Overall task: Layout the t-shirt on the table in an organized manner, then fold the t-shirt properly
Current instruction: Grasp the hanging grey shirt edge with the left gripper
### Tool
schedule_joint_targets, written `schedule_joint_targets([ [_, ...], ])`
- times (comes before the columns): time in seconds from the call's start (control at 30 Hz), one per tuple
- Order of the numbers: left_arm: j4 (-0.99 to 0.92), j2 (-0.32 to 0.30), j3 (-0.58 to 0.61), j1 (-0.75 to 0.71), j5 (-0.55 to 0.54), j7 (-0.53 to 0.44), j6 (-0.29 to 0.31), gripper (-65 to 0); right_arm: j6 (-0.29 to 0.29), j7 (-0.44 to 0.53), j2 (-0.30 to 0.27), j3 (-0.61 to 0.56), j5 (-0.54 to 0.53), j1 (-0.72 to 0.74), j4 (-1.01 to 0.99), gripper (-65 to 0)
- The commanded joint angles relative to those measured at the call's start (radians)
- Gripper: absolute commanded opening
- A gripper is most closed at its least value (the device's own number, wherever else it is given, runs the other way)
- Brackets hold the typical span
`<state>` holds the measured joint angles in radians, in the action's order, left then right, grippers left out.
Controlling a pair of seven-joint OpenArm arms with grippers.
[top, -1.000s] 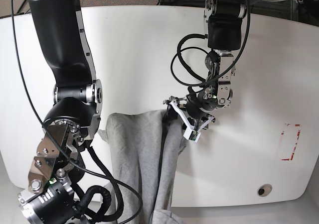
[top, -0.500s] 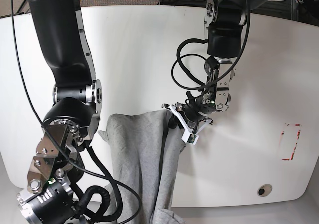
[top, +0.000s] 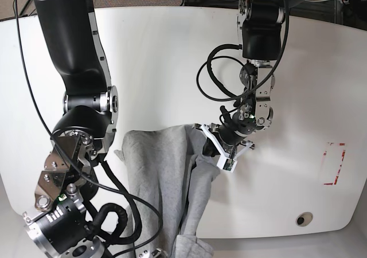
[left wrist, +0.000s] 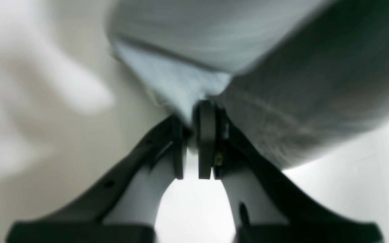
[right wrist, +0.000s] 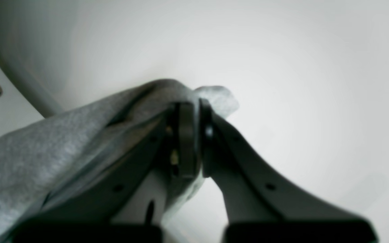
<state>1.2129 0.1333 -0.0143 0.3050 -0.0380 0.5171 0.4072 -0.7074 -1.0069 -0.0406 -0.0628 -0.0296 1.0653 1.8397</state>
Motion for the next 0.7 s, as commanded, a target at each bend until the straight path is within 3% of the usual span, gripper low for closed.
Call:
schedule_joint_targets([
  [0.0, 0.097, -0.01, 0.0, 0.004, -0.015, 0.01, 0.003, -61.9, 0.012, 0.009, -0.02, 0.005, 0.004, 0.028, 0.03, -65.0],
  [0.23, 0.292, -0.065, -0.006, -0.06, -0.02, 0.065, 0.003, -62.1, 0.012, -0.014, -0.025, 0.057, 0.004, -0.02, 0.065, -65.0],
  [0.53, 0.503, -0.097, -0.154, -0.102, -0.02, 0.168, 0.011, -62.1, 0.012, -0.026, -0.095, 0.106, 0.004, -0.076, 0.071, -65.0],
  [0.67, 0.572, -0.131, -0.197, -0.1, -0.02, 0.219, 0.046, -61.9, 0.009, -0.026, -0.097, 0.153, 0.004, -0.098, 0.068, -65.0],
])
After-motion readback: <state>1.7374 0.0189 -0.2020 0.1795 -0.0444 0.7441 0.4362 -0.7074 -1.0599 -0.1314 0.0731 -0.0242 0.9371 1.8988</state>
